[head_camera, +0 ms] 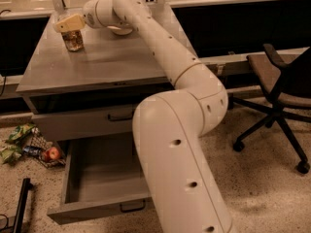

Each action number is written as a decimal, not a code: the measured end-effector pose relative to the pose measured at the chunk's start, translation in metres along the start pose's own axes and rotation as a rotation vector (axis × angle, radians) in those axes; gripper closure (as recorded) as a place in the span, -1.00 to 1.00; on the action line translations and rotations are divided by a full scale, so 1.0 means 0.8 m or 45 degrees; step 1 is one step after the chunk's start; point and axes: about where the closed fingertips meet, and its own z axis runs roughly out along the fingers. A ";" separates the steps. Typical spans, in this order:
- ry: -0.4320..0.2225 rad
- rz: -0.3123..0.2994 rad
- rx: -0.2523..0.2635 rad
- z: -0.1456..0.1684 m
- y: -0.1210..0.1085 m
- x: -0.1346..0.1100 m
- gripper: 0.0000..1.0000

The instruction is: Place orange can into middle drawer

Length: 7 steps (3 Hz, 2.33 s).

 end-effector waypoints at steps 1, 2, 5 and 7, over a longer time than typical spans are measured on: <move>0.049 0.009 -0.014 0.034 0.005 0.019 -0.95; 0.053 0.002 -0.018 0.049 0.004 0.024 -0.34; -0.019 -0.006 -0.153 0.003 0.032 0.008 1.00; -0.254 -0.104 -0.058 -0.100 0.056 -0.009 1.00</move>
Offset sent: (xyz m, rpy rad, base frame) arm 0.0389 0.0334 -0.0203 -0.0464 0.0162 0.0060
